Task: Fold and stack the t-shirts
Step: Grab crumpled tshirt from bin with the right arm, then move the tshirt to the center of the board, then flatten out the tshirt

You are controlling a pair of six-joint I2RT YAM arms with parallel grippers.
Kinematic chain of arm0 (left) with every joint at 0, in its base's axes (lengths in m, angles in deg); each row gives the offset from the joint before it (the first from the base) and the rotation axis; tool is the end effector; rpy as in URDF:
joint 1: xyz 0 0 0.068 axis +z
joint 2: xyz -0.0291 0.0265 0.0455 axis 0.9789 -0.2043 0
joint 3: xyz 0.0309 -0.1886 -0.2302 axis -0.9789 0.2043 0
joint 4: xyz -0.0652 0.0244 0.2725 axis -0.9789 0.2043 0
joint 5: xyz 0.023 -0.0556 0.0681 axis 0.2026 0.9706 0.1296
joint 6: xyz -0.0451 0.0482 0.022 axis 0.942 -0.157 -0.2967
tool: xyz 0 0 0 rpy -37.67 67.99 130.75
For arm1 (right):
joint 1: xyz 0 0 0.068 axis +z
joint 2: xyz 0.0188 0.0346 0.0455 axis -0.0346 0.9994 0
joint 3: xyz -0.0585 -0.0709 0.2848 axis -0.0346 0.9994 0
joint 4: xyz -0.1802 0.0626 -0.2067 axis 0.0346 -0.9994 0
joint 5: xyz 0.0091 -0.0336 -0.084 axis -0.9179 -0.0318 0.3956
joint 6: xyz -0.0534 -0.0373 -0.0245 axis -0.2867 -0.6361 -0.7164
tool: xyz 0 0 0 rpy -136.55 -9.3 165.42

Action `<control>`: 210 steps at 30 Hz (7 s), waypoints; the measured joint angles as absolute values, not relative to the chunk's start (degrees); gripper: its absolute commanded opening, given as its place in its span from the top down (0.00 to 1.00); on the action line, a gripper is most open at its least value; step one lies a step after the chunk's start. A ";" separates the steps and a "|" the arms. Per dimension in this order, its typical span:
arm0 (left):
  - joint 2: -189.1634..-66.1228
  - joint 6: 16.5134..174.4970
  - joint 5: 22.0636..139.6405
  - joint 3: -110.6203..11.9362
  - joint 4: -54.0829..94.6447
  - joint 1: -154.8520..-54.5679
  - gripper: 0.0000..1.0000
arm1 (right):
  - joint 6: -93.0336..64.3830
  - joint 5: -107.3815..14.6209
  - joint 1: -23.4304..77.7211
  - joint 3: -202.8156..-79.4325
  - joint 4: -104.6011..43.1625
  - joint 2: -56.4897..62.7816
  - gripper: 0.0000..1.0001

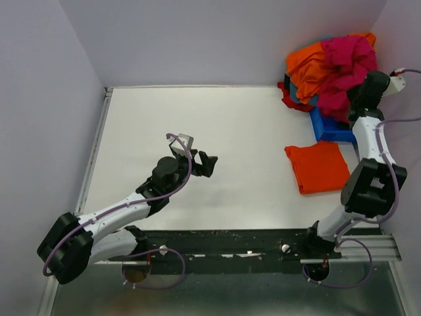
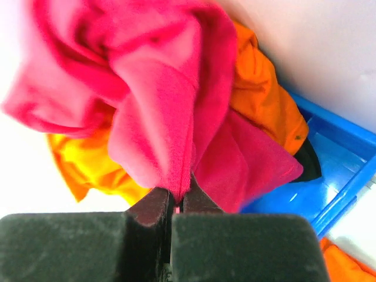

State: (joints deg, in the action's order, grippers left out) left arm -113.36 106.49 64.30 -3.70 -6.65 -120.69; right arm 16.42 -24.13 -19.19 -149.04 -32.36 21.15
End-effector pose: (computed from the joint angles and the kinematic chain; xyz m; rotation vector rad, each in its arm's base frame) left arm 0.1986 -0.1707 0.2542 0.1856 1.7104 -0.7326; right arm 0.4361 -0.1500 0.3483 1.0113 1.5736 0.0052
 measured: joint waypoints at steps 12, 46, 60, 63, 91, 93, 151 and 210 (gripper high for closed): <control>-113.73 106.47 64.32 -3.70 -6.65 -120.69 0.01 | 12.55 -38.62 -10.39 -140.58 -36.17 -7.24 0.99; -114.54 105.57 56.43 -6.32 -1.30 -120.69 0.02 | -6.40 -37.13 27.30 -138.94 -59.12 -1.23 0.23; -130.54 102.84 65.41 -16.24 4.82 -120.69 0.04 | -0.91 -32.54 27.03 -122.59 -52.04 2.12 0.23; -135.15 102.54 67.40 -20.09 7.29 -120.69 0.24 | 0.40 -32.43 26.20 -122.15 -51.20 5.83 0.25; -130.65 114.14 63.49 -32.68 25.37 -100.73 1.00 | 4.27 -38.73 20.35 -141.10 -53.04 14.07 0.99; -130.41 114.73 63.51 -37.07 27.90 -98.40 1.00 | 3.72 -37.72 20.02 -147.09 -54.46 12.74 0.99; -112.00 117.75 52.78 -30.47 44.58 -95.99 0.03 | 9.51 -35.34 20.04 -110.94 -52.73 -1.14 0.52; -119.04 130.78 58.29 -9.47 41.21 -90.07 0.51 | 15.48 -32.35 17.42 -104.43 -55.69 -19.50 0.99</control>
